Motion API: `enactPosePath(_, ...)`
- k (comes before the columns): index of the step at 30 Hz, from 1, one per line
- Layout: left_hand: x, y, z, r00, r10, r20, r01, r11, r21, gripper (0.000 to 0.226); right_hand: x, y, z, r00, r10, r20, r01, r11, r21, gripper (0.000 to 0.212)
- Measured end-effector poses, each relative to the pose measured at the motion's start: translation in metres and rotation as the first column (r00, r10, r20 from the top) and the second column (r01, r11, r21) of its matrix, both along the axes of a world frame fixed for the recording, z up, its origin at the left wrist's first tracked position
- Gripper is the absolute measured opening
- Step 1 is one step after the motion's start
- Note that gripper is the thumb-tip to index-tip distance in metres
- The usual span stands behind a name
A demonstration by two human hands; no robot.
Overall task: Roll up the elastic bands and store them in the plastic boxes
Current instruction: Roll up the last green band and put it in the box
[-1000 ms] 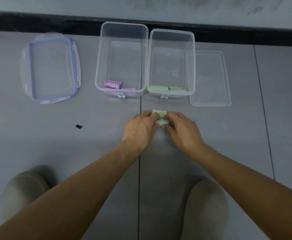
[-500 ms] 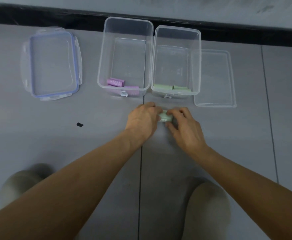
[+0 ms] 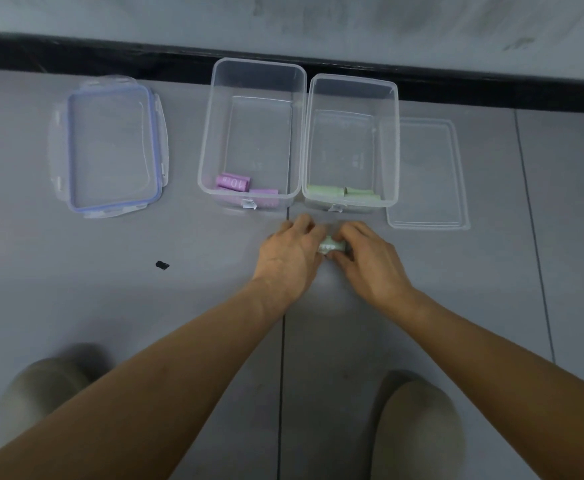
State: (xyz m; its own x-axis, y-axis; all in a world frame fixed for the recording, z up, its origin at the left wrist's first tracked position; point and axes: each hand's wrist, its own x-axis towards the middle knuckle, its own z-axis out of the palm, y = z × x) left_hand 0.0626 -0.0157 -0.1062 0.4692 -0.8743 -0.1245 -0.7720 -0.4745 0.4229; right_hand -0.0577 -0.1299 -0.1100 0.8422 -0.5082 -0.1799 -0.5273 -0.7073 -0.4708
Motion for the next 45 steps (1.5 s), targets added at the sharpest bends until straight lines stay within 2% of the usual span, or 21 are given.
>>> enactPosePath(4,0.004,-0.006,-0.001,1.000,0.004,0.010,-0.004,1.000,-0.010,0.022,0.002,-0.005,-0.001,1.000,0.003,-0.004,-0.003,1.000,0.016,0.012)
enactPosePath(8,0.010,-0.007,-0.002,1.000,-0.015,0.007,0.015,1.000,-0.025,0.030,0.003,-0.005,-0.001,1.000,-0.021,-0.013,0.021,1.000,0.020,0.010)
enactPosePath(14,0.010,-0.006,-0.005,1.000,0.014,-0.014,-0.014,0.999,-0.041,0.021,0.008,-0.006,0.003,0.997,-0.054,-0.045,0.056,0.998,0.040,0.014)
enactPosePath(17,0.012,-0.005,-0.011,0.999,0.023,-0.034,-0.025,0.999,-0.044,0.018,0.007,-0.006,0.002,0.998,-0.021,-0.057,0.023,0.999,0.035,0.017)
enactPosePath(25,0.011,-0.005,-0.017,0.998,0.008,-0.063,-0.012,0.998,-0.066,0.020,0.010,-0.003,-0.002,0.998,-0.004,-0.058,0.004,1.000,-0.010,0.022)
enactPosePath(29,0.012,-0.001,-0.018,0.997,-0.023,-0.067,0.019,0.998,-0.068,0.028,0.013,-0.008,0.000,0.996,0.000,-0.088,0.004,0.999,0.042,0.026)
enactPosePath(32,0.018,0.001,-0.015,0.983,-0.061,-0.176,0.047,0.995,-0.084,0.031,0.010,-0.009,0.006,0.998,-0.036,-0.054,0.043,0.989,0.140,0.024)
enactPosePath(35,0.021,0.000,0.001,0.912,-0.009,-0.409,-0.038,0.994,-0.106,0.028,0.004,-0.011,0.011,0.991,-0.133,-0.007,0.130,0.948,0.289,0.020)
enactPosePath(40,0.016,-0.007,0.023,0.727,0.119,-0.677,-0.248,0.964,-0.097,0.013,0.001,-0.020,0.033,0.925,-0.364,0.108,0.228,0.760,0.608,0.023)
enactPosePath(42,0.012,-0.012,0.030,0.696,0.120,-0.708,-0.265,0.959,-0.097,0.018,-0.003,-0.026,0.045,0.927,-0.350,0.134,0.190,0.746,0.638,0.018)
enactPosePath(45,0.009,-0.022,0.039,0.667,0.115,-0.736,-0.257,0.963,-0.082,0.021,-0.011,-0.037,0.057,0.955,-0.263,0.137,0.145,0.817,0.558,0.020)
